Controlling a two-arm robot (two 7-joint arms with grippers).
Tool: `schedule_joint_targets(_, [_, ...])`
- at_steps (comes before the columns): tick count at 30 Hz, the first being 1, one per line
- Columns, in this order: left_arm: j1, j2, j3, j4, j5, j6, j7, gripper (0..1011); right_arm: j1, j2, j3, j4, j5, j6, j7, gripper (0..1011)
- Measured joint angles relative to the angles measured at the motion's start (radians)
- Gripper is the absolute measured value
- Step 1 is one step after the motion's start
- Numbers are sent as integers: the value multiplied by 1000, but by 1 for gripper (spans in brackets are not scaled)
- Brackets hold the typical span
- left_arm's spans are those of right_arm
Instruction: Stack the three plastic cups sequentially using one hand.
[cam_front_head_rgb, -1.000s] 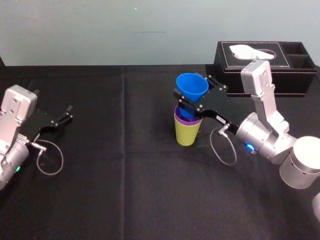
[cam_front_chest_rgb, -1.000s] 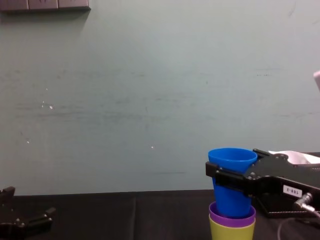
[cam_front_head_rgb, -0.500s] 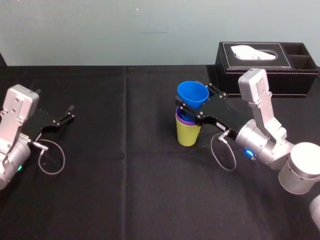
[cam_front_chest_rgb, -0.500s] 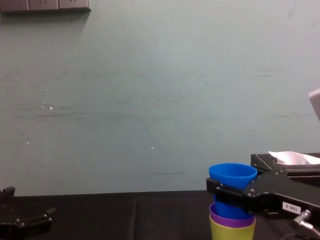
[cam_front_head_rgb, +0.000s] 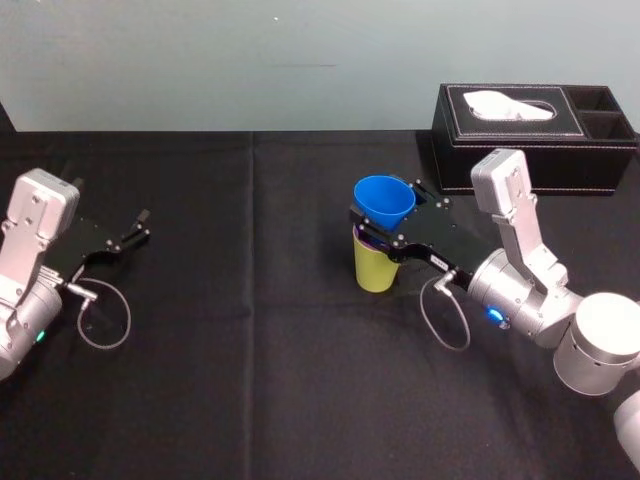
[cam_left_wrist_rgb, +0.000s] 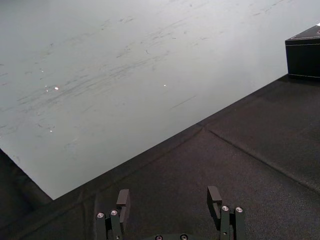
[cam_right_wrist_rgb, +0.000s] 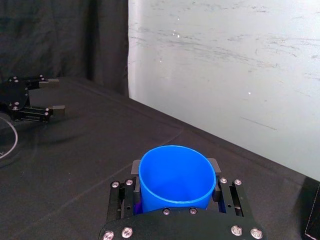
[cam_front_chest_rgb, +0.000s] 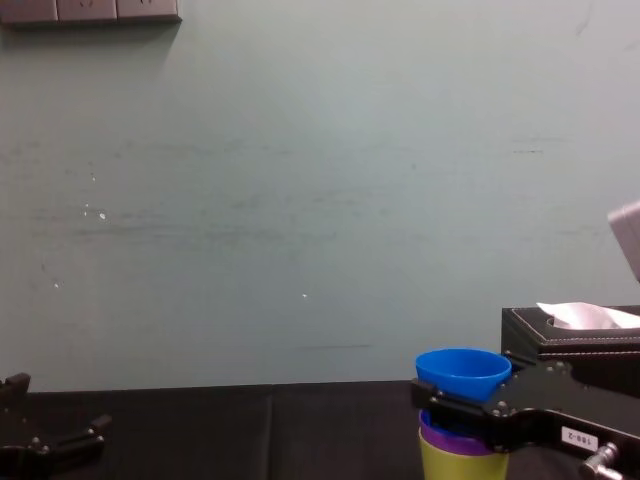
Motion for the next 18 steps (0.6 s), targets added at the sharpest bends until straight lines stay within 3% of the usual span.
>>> schedule_joint_targets(18, [0,0,0,0,0,0,0,1012,-3,-4,-4,10,-11,3,-1,751])
